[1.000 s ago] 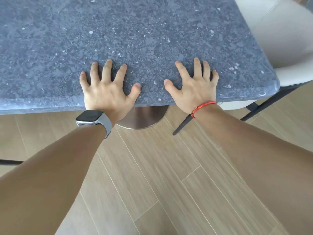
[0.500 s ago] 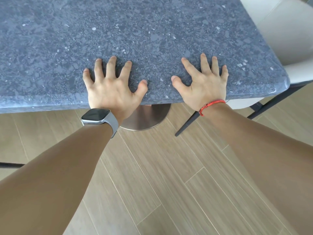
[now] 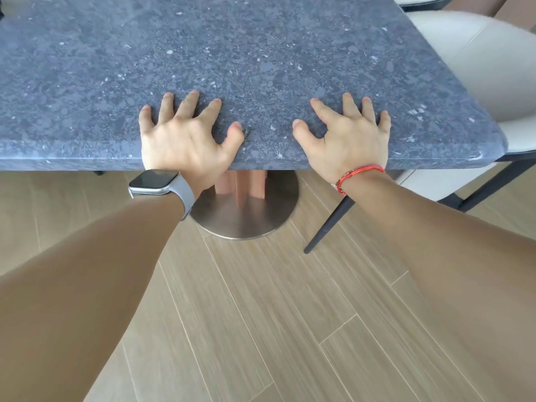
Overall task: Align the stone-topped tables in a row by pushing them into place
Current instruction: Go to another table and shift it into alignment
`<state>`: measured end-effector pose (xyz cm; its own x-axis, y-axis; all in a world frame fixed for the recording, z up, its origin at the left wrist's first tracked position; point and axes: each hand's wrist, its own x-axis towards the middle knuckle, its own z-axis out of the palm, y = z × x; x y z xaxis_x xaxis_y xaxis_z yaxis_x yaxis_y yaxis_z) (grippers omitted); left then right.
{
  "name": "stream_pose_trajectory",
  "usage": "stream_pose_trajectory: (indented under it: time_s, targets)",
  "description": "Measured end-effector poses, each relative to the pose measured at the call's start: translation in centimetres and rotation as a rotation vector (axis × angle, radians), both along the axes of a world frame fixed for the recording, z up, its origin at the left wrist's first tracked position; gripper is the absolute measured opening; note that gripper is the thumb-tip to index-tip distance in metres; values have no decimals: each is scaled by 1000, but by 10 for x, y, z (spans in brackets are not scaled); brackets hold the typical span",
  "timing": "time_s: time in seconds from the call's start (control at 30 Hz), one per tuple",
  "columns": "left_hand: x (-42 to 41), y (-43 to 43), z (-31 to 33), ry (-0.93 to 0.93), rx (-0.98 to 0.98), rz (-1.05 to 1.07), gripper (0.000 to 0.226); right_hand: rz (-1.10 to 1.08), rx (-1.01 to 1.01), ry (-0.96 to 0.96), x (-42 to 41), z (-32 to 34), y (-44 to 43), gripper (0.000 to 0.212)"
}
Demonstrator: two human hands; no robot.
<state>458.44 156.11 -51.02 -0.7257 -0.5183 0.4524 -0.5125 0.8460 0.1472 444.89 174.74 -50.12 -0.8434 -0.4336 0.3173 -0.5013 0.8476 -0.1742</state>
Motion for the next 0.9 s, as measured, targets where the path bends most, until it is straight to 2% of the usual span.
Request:
stream_pose_trajectory:
  time_s: [0.53,0.9]
  targets:
    - [-1,0,-5,57,-52,-11,61,22,9,56,-2,-3,1,65]
    - [0,1,-3,35,-36,-1,67,47,-15,87,-1,-1,0,65]
